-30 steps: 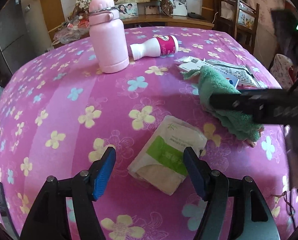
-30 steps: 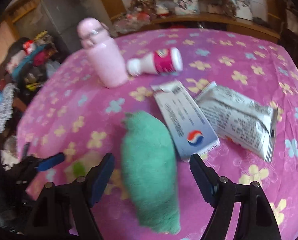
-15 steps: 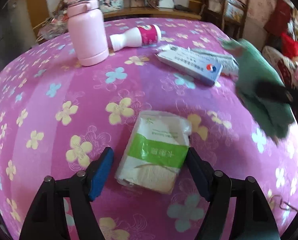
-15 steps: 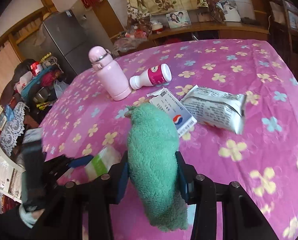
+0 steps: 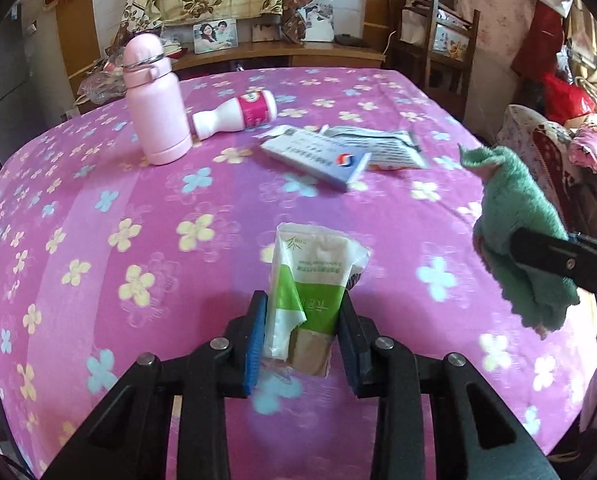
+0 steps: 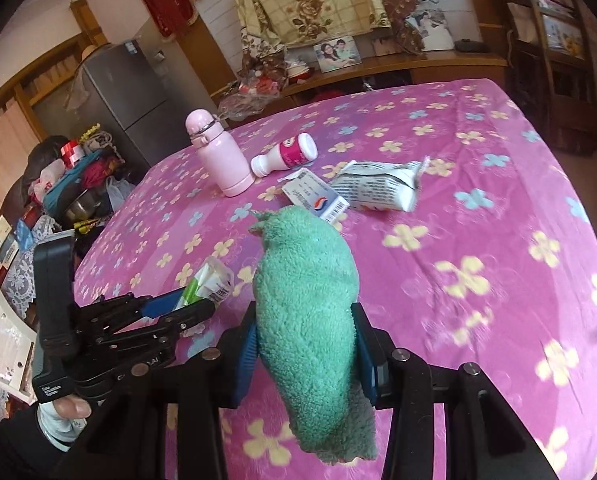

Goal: Collect trash
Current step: 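Carry the tissue pack and green towel over the white bin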

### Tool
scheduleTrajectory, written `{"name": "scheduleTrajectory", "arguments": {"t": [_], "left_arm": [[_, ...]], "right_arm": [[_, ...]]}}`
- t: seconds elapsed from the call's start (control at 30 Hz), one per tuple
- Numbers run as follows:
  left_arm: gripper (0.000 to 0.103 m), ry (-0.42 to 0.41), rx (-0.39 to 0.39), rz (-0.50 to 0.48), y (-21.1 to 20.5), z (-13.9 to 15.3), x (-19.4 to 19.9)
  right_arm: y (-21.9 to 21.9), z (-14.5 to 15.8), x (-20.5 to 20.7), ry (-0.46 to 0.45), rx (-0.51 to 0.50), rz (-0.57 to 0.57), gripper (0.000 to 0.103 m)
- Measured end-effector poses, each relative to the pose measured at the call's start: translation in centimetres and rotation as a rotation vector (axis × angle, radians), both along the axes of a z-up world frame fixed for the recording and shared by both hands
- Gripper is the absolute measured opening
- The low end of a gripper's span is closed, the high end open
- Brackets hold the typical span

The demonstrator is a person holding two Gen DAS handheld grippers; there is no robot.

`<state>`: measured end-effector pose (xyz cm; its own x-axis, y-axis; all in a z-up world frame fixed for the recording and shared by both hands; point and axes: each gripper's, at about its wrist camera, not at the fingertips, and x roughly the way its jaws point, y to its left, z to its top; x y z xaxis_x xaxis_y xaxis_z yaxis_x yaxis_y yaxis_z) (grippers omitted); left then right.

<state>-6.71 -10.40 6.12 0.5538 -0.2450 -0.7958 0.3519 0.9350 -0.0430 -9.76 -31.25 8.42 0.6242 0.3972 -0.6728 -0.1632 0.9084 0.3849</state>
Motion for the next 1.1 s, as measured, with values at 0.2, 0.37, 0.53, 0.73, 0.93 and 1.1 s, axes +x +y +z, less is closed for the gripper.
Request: {"name": "scheduleTrajectory", "arguments": {"t": [0.2,0.37,0.53,0.73,0.93,1.1], "left_arm": [[0.035,-0.018,-0.011,-0.040,-3.0,0.7,-1.8],[0.035,-0.025,-0.020,-0.087,-6.2,1.3,-3.1],[0.035,-0.034,-0.023,-0.144,-9.9,2.0,-4.6],[0.035,-0.037,-0.021,-0.207,-14.3,2.4,-6.1],[0.035,-0.035,-0.019,-0.285,-19.1,2.4,-7.5],[0.035,-0.020,-0.025,-0.345,-22.8,2.1,-8.5]], "right_arm": [[-2.7,0.4,-2.6,-0.007,-0.004,-0.060,0.045],[-5.6,0.9,-5.0,-0.017,-0.005,-0.115,0.045],[-8.3,1.1,-7.1,-0.020,-0.013,-0.173,0.045],[-12.4,1.3,-9.8,-0.021,-0.010,-0.263,0.045],[-16.6,1.2,-12.2,-0.011,-0.034,-0.362,0.045],[-20.4,0.7,-13.9,0.010,-0.027,-0.447,0.045]]}}
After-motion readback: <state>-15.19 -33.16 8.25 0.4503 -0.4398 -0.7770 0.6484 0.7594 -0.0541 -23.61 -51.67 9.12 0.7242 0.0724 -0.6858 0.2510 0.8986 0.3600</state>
